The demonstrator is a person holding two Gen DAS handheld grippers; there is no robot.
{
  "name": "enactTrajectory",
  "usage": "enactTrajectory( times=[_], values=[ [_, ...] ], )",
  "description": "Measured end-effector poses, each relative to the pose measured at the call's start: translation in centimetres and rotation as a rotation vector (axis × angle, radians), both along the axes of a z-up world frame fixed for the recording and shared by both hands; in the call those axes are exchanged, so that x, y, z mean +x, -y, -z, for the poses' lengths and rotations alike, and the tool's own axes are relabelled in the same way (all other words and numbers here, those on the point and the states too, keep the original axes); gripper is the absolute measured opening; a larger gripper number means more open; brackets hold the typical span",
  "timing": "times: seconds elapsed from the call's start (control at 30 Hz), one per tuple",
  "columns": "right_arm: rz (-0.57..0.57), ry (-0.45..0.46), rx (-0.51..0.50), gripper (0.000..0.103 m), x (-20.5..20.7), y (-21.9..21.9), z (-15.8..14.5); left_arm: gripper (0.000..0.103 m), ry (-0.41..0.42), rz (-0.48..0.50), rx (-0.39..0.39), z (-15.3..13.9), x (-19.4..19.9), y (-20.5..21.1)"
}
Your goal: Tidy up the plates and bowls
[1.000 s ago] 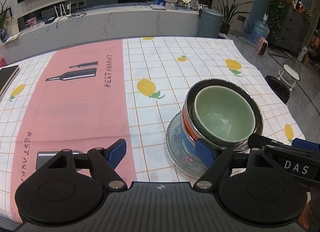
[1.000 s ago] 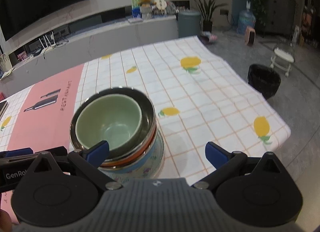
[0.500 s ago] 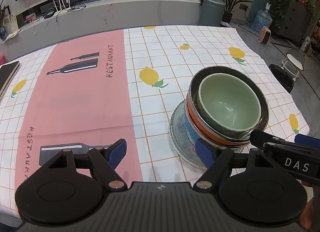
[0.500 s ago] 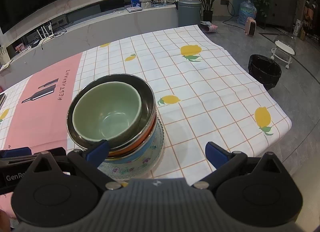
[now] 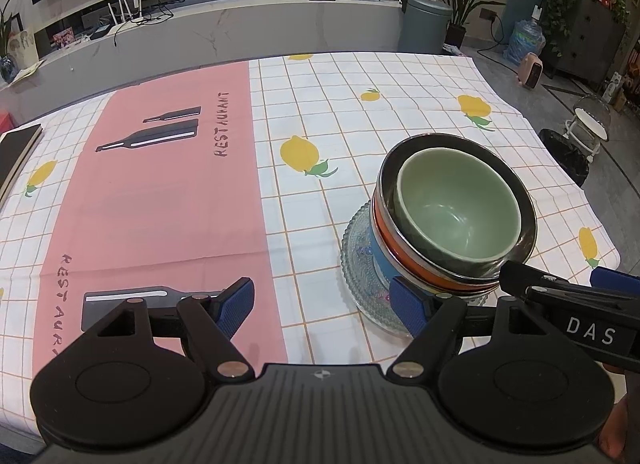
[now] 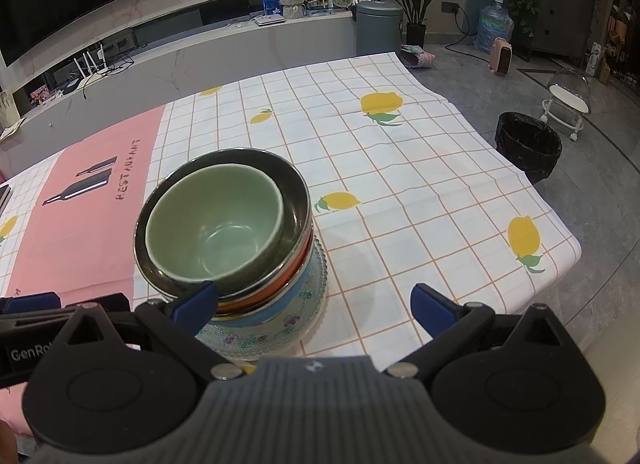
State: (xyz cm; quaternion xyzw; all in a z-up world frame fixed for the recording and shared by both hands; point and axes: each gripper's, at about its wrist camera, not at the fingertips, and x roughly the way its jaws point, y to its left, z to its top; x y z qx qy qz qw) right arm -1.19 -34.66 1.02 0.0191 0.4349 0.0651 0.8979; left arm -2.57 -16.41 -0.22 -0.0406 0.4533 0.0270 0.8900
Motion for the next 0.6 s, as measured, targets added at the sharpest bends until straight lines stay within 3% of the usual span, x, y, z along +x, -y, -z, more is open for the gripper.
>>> enactTrajectory(
  times=[0.6],
  values=[
    [0.0,0.001,0.0,0.1,-0.03,-0.03,-0.07,0.089,0.015,0.003,0.007,-0.29,-0.24,0.17]
  ],
)
